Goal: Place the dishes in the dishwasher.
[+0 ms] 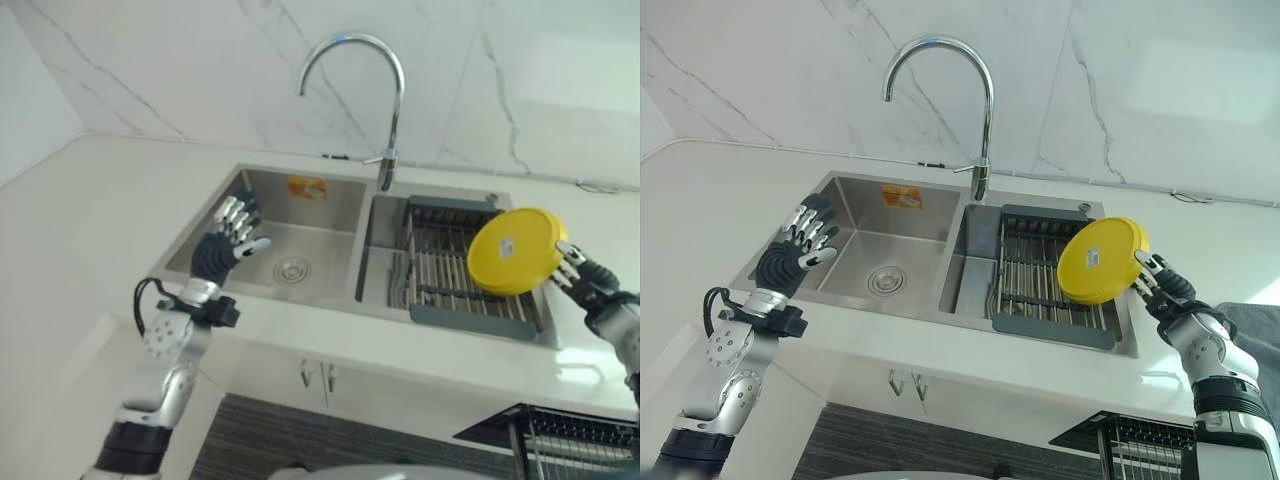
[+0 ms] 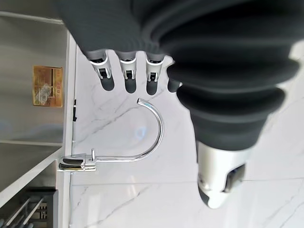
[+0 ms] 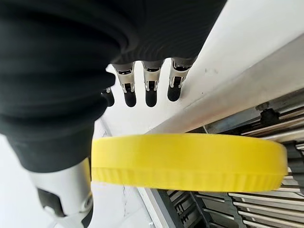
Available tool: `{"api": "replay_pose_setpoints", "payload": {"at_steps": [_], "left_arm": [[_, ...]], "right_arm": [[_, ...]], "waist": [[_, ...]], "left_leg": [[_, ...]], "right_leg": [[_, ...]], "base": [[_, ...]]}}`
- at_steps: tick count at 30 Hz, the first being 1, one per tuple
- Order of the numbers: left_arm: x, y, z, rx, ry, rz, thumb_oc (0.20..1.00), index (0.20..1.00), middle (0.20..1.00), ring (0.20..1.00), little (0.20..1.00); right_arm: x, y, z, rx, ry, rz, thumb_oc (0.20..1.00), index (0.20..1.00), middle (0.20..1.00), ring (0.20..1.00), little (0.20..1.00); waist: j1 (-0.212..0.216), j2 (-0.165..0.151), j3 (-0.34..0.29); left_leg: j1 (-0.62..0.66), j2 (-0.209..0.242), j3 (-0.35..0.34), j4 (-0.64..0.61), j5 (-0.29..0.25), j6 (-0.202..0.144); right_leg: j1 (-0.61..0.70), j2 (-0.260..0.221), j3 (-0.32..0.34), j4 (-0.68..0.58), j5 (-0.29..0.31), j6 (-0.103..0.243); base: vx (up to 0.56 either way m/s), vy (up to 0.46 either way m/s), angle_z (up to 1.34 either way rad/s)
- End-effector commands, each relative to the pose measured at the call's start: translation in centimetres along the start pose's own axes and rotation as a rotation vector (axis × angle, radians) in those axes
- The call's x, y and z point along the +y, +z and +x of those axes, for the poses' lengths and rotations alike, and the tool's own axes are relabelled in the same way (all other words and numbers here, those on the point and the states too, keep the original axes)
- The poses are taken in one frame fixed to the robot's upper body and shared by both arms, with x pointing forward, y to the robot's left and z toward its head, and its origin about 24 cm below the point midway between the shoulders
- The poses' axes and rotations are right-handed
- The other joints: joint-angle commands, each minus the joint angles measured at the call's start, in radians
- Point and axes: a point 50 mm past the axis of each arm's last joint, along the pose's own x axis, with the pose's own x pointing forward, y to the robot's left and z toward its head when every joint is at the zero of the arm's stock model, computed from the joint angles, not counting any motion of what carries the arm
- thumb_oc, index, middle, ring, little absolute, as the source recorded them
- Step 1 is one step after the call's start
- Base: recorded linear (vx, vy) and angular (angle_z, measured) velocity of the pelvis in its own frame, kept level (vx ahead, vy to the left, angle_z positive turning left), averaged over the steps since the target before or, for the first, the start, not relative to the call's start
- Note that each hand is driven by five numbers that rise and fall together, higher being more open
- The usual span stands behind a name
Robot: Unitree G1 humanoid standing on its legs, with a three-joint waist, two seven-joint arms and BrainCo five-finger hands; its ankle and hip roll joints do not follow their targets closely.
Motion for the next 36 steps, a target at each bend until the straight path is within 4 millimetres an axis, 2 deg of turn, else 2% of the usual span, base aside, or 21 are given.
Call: {"api": "replay_pose_setpoints", "payload": {"at_steps": [1,24,36], "left_arm": [[-0.72,2.09,1.68,-0.097,-0.07,0.018,1.0,1.0,1.0,1.0,1.0],[-0.75,1.96,1.7,-0.09,-0.073,0.017,1.0,1.0,1.0,1.0,1.0],[-0.93,1.99,1.88,-0.082,-0.085,0.015,1.0,1.0,1.0,1.0,1.0]], "right_arm": [[1.51,5.48,0.67,-0.127,0.032,-0.069,1.0,1.0,1.0,1.0,1.0],[0.88,5.75,0.85,-0.096,0.012,-0.088,1.0,1.0,1.0,1.0,1.0],[1.41,6.08,1.14,-0.08,0.023,-0.117,1.0,1.0,1.0,1.0,1.0]], "waist": [[0.032,-0.032,-0.02],[0.045,-0.035,-0.016],[0.053,-0.036,-0.016]], "left_leg": [[0.023,0.023,-0.014,0.0,-0.07,-0.024],[0.023,0.022,-0.02,0.0,-0.07,-0.024],[0.024,0.021,-0.024,0.0,-0.069,-0.025]], "right_leg": [[0.076,-0.022,-0.049,0.001,-0.099,0.034],[0.079,-0.023,-0.058,0.001,-0.099,0.034],[0.082,-0.023,-0.063,0.001,-0.099,0.034]], "base": [[0.0,0.0,0.0],[0.0,0.0,0.0],[0.0,0.0,0.0]]}}
